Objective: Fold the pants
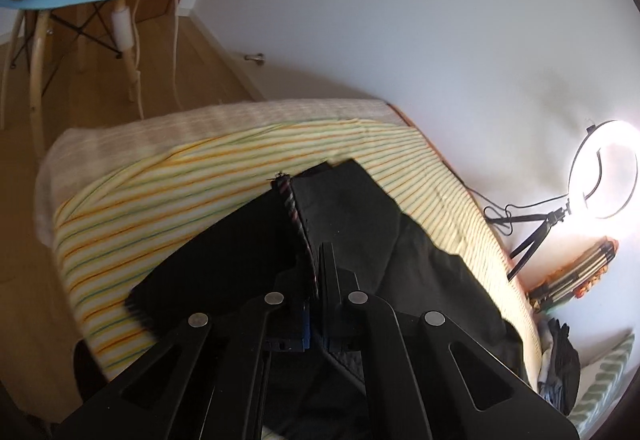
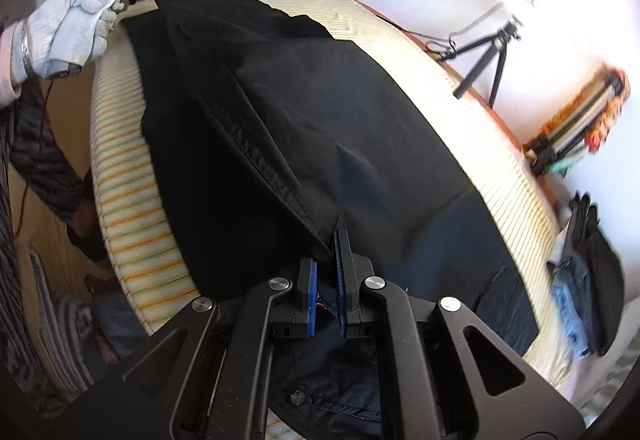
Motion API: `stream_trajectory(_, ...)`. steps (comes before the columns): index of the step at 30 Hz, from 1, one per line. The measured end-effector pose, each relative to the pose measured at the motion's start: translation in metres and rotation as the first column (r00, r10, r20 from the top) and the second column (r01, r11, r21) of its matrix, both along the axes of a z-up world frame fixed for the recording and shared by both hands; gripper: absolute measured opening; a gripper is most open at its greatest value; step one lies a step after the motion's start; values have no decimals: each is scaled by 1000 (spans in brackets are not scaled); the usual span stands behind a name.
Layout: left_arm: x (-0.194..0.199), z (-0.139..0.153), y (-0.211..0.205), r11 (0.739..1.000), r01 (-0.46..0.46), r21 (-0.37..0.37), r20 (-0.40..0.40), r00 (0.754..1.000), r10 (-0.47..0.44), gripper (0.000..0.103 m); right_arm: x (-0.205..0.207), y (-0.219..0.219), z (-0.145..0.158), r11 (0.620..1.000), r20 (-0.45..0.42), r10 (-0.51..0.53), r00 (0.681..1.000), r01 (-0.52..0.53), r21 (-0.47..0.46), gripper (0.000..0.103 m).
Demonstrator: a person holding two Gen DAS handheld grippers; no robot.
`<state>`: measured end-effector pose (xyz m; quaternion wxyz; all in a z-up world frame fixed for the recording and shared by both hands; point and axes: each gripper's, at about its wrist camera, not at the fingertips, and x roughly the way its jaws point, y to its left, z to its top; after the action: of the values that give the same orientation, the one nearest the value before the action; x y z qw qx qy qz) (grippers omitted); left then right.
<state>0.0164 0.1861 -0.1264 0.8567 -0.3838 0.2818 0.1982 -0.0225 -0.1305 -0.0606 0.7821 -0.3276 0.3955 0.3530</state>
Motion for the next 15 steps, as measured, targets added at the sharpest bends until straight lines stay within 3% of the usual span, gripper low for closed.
stream_trajectory(4, -4, -2, 0, 999, 11, 37, -13, 1000, -10, 2, -5, 2, 4, 996, 52, 59, 997, -55, -72, 8)
stream_trajectory(8, -16, 12, -10, 989, -5, 146, 5, 1000, 4, 2, -19, 6, 16, 976, 126, 157, 979, -134, -174, 8)
stream_trajectory(10, -17, 9, -9, 985, -1, 174, -24, 1000, 5, 2, -23, 7, 13, 970, 97, 179, 979, -159, -184, 8)
stream_trajectory(15, -16, -11, 3, 992, -15, 126, -116, 993, 30, 10, -33, 12, -17, 969, 28, 162, 986, -154, -192, 8)
